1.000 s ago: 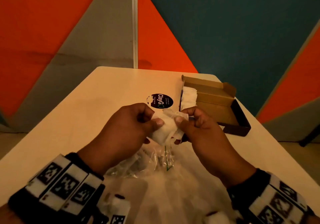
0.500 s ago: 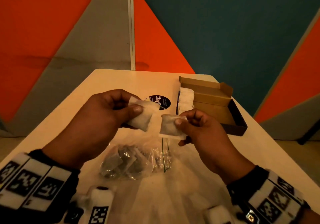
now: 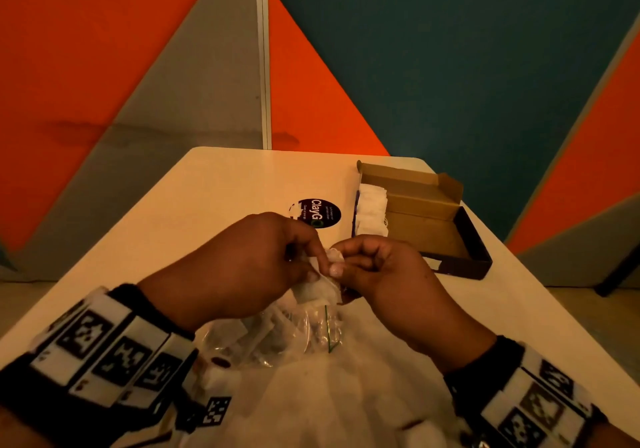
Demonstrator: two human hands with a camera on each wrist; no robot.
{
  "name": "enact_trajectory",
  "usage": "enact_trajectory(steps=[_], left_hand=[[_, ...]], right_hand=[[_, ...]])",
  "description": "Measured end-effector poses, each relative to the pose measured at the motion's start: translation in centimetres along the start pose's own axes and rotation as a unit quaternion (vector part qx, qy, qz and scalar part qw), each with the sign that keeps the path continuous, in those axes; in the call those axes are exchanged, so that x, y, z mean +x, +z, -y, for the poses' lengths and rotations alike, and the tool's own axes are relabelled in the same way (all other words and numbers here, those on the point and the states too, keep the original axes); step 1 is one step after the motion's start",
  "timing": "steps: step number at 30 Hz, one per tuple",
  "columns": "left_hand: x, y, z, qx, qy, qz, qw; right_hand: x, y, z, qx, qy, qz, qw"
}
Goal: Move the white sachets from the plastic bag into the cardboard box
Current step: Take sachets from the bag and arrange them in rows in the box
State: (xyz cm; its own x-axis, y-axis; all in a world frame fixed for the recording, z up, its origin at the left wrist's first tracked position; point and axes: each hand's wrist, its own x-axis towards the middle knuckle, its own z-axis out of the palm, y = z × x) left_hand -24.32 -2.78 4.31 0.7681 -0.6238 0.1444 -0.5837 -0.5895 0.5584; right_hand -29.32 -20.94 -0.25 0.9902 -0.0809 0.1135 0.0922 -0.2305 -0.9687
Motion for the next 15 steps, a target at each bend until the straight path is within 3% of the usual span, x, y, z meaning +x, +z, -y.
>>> enact_trajectory(steps=[3, 10, 15], left_hand=[[0.1, -0.6, 0.0, 0.024, -0.009, -0.004, 1.0], [-0.1, -2.8, 0.8, 0.098, -0.014, 0.003, 0.995], [-0.2, -4.5, 1.3, 0.163, -0.022, -0.038, 0.986]], right_hand=[[-0.2, -0.3, 0.1, -0.036, -0.005, 0.018, 0.999], [-0.4, -2.1, 0.2, -0.146, -0.019, -0.015, 0.989], [-1.5, -3.5, -0.9, -0.157, -0.006, -0.037, 0.987]])
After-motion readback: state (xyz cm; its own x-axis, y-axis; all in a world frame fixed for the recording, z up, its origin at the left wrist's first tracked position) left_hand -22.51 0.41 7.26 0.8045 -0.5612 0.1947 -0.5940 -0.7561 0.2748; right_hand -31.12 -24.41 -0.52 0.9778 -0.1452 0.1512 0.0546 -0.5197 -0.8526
